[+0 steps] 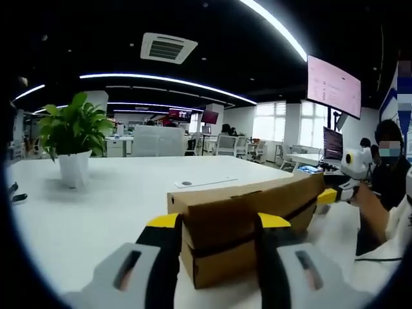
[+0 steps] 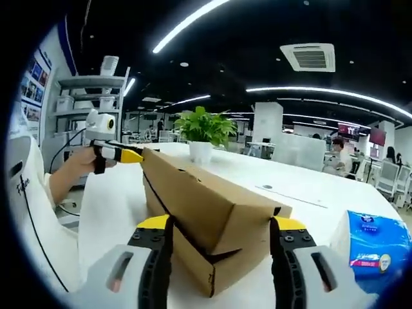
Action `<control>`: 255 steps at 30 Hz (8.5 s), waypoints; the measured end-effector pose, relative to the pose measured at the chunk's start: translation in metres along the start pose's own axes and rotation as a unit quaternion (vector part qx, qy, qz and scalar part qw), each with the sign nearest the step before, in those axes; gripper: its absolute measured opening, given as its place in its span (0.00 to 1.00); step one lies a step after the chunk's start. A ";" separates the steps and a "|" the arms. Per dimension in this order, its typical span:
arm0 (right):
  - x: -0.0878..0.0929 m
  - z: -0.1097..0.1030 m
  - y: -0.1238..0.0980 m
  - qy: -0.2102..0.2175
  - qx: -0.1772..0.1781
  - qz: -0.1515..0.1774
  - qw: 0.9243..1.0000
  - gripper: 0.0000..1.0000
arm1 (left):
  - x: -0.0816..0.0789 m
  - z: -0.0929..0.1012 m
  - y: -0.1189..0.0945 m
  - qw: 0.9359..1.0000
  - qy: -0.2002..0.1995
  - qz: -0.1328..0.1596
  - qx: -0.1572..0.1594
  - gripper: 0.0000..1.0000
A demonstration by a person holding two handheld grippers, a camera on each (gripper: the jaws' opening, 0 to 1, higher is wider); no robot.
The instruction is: Operate the shoe box by opening the lid, removing the specified soft item, and placing it in the target area until the item is outside and the box remains undamaged.
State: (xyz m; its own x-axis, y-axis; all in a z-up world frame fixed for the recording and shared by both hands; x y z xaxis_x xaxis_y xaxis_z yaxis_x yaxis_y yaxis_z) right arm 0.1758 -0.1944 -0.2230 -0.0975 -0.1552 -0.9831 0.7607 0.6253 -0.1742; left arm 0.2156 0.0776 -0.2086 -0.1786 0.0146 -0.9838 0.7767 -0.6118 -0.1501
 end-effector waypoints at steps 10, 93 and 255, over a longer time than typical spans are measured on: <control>0.002 0.004 0.002 0.046 -0.001 0.023 0.999 0.63 | 0.008 0.000 0.003 1.000 0.009 -0.002 -0.005 0.46; -0.006 -0.038 -0.008 -0.454 -0.053 0.042 0.889 0.46 | 0.023 0.015 -0.013 0.814 0.581 0.021 0.019 0.56; -0.030 -0.011 -0.019 0.013 0.096 0.120 0.988 0.67 | 0.015 -0.011 -0.001 0.994 0.089 0.050 0.031 0.78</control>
State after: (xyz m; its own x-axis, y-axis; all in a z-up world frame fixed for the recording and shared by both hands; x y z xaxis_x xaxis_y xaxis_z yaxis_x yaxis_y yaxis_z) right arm 0.1572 -0.1931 -0.1912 0.0867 0.0009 -0.9962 0.8718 0.4839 0.0763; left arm 0.2192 0.0870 -0.2245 0.0117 0.0874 -0.9961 0.7456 -0.6646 -0.0496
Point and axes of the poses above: the point that each gripper's makers call its tool centre point, and the gripper's own axes: y roughly forward along the fingers, z roughly to its right, x roughly out of its underside, the point moved 3 cm from there along -y, roughly backward along the fingers, and after that the axes turned 2 degrees about -x, right-handed, at the moved point
